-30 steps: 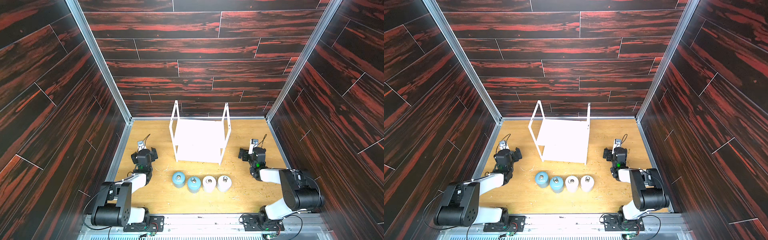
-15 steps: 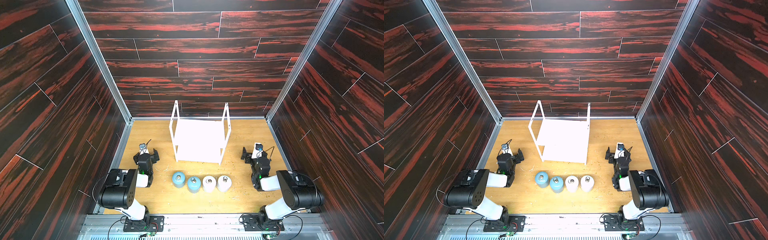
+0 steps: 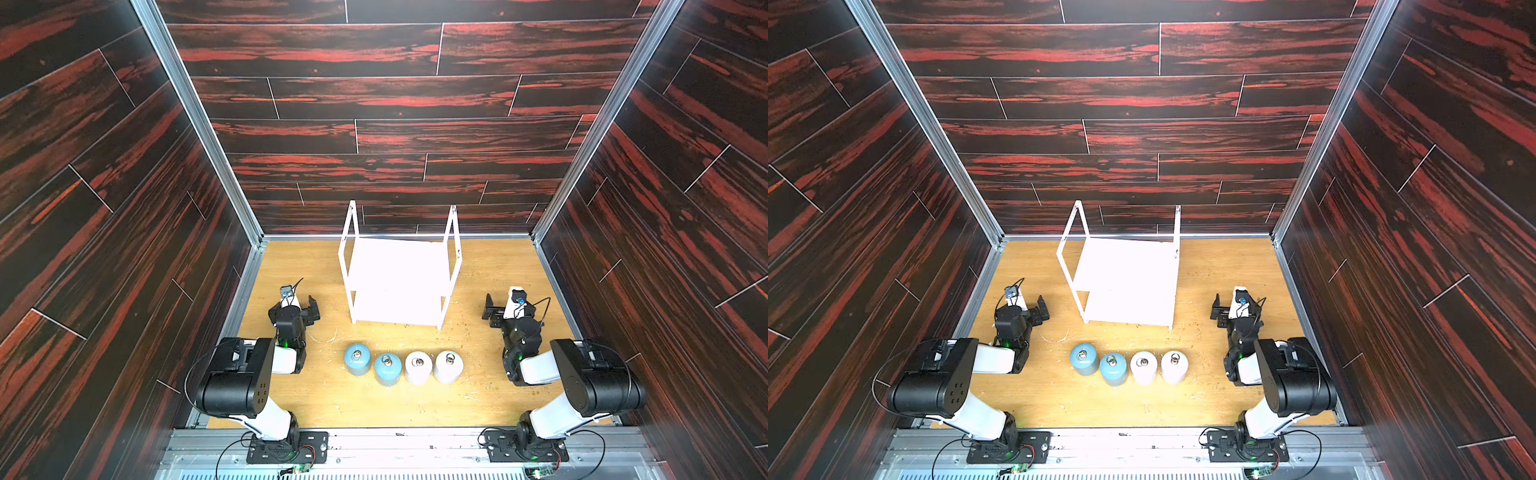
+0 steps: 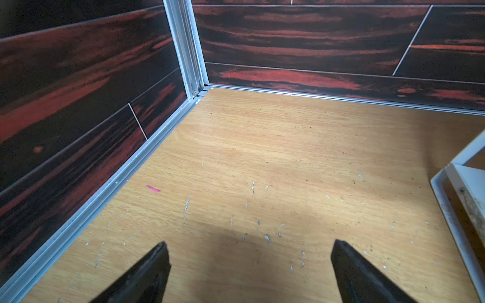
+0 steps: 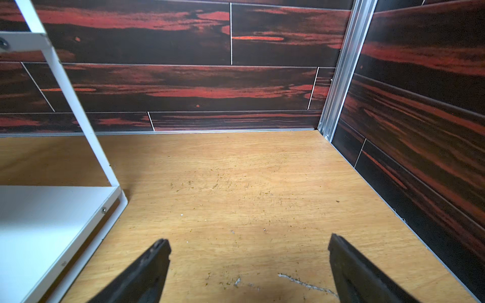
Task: Remove the tea canisters from the shelf
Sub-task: Reset both arms
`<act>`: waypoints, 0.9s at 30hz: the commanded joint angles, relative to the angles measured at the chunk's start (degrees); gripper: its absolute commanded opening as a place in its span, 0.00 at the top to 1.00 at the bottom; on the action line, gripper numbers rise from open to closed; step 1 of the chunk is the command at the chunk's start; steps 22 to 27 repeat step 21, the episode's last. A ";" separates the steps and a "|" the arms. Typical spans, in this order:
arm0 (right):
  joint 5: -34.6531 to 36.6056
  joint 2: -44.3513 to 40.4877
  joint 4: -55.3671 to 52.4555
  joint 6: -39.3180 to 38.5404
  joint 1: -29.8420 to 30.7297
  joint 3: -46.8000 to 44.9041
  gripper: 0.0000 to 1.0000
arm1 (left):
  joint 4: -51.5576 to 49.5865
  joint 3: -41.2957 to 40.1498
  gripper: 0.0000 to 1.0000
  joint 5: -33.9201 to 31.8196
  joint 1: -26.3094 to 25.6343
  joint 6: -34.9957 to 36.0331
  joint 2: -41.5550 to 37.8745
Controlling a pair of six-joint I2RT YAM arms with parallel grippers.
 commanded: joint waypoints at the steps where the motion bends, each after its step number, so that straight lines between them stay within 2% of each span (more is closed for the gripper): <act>1: 0.31 0.60 1.07 -0.72 0.50 0.65 0.02 | -0.41 1.11 0.00 -1.08 0.23 -0.10 -0.31; 27: 0.73 0.64 0.86 -1.03 0.82 0.83 0.02 | -0.41 1.11 0.00 -1.03 0.23 -0.10 -0.31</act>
